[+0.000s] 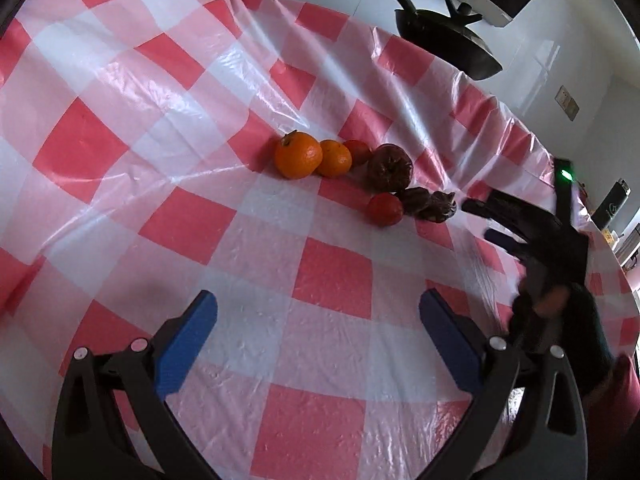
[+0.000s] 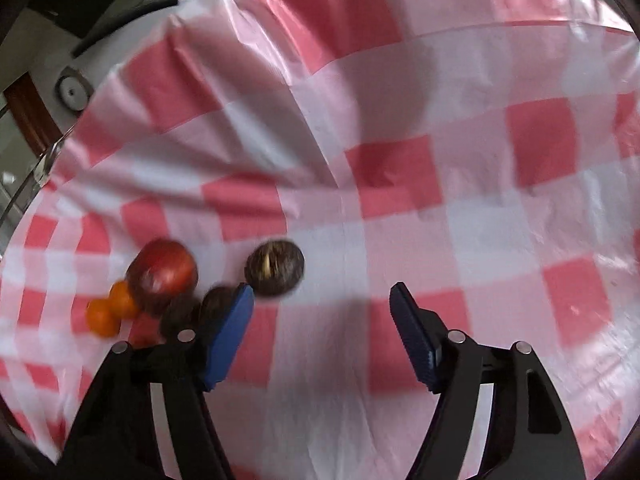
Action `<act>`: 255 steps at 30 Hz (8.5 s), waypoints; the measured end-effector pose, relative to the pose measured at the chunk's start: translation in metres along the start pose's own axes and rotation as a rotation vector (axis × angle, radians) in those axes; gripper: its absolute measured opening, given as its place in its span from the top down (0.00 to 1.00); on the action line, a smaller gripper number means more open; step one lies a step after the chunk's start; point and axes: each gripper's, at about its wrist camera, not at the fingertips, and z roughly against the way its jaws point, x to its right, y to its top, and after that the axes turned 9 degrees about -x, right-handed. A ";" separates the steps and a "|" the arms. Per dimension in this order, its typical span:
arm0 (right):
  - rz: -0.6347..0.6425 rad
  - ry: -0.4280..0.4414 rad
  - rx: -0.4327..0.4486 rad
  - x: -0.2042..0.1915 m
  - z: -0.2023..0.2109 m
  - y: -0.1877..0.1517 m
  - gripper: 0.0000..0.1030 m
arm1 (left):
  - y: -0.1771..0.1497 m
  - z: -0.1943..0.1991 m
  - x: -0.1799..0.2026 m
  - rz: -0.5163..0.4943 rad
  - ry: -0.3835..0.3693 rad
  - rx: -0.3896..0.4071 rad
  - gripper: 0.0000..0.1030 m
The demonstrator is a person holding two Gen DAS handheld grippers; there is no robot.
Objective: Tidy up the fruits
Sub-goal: 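Grasp a dark brown round fruit with the right tool while the left tool grasps a red tomato, then carry the dark fruit and tomato down into the white box, then open the left tool to drop the tomato while the right tool releases the dark fruit, then move both empty tools back up to the fruits on the table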
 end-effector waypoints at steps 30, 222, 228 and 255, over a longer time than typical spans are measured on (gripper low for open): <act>0.145 0.015 -0.004 0.017 0.031 -0.057 0.60 | 0.002 -0.011 0.004 -0.019 -0.010 -0.071 0.02; 0.679 0.308 0.016 -0.148 0.203 -0.302 0.15 | -0.113 0.156 -0.035 0.017 0.318 0.062 0.01; 0.531 0.199 0.025 -0.093 0.172 -0.246 0.15 | -0.060 0.057 0.002 0.003 0.187 -0.037 0.01; 0.319 -0.056 -0.091 -0.031 0.025 -0.069 0.15 | 0.000 -0.031 0.013 -0.008 0.035 -0.101 0.01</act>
